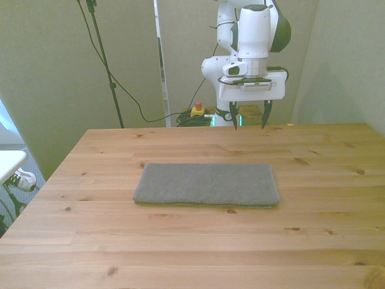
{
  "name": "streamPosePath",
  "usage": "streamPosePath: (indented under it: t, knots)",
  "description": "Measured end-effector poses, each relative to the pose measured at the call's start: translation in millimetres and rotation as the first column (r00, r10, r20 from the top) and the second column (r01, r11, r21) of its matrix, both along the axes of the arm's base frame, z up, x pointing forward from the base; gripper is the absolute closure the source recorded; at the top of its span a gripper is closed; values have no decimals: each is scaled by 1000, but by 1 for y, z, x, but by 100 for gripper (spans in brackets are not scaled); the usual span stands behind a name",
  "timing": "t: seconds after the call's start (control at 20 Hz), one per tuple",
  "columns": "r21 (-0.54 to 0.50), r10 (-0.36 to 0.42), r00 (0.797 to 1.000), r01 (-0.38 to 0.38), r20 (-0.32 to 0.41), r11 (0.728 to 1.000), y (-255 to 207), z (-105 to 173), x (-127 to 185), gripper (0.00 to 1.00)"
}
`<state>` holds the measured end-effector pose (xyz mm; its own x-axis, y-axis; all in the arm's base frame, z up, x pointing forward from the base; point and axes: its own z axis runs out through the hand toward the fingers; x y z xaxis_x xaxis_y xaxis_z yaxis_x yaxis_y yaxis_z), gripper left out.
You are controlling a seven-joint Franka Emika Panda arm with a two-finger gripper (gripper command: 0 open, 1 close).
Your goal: Fold the towel
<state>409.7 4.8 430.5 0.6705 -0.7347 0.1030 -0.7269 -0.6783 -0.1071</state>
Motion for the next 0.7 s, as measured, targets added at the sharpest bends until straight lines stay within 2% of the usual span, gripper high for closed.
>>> streamPosePath:
  t: [0.2, 0.45, 0.7]
  knots:
    - [18, -14, 1000, 14, 6, 1000, 5, 8, 8, 0]
    - [7, -58, 998, 58, 24, 998, 8, 21, 49, 0]
    - [-159, -126, 992, 129, 26, 979, 30, -2, 112, 0]
